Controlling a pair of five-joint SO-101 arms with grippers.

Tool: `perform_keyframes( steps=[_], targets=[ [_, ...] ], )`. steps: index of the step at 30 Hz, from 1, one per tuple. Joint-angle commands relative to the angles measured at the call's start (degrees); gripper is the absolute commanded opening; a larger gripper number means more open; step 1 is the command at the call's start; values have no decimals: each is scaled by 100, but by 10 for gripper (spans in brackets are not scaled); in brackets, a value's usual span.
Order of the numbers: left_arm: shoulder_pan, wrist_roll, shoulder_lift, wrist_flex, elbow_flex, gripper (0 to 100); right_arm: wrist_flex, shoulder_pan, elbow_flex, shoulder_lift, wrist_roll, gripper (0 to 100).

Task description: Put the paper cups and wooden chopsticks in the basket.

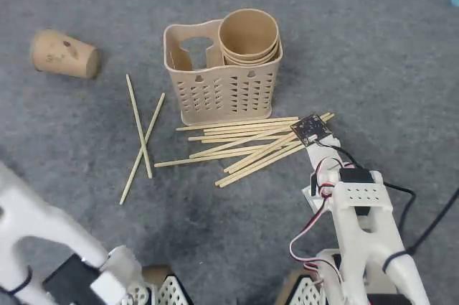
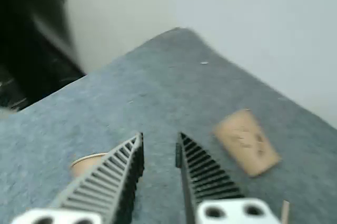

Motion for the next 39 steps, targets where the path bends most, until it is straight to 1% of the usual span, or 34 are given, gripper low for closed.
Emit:
perform_keyframes(
  steps=[1,5,11,14,17,19,21,24,28,34,36,39],
  targets=[
    [-422,-88,-149,-1442,1156,17,101,31,-26,-207,79,8],
    [-651,-53,-149,-2453,2026,12,101,22,-26,-207,79,8],
    [-782,-44,-141,-4079,3213,12,110,31,-26,-207,44,8],
    [-782,-44,-26,-4325,3433,12,119,31,-26,-207,44,8],
    [-809,-44,501,-4273,3090,12,119,31,-26,-207,35,8],
    [-897,-44,1020,-4026,2598,12,119,31,-26,-207,35,8],
    [-949,-44,1626,-3604,1930,12,119,40,-18,-207,35,8],
    [-1090,-44,2558,-2813,716,12,119,40,-18,-207,35,8],
    [-1108,-44,3780,-1758,-954,12,119,31,-18,-207,35,8],
    [-1090,-44,5670,-404,-3424,12,119,31,-18,-207,35,8],
    [-1081,-44,6277,211,-4233,12,119,31,-18,-207,35,8],
    [-1011,-88,7033,1433,-5464,12,119,22,-18,-207,35,8]
  ],
)
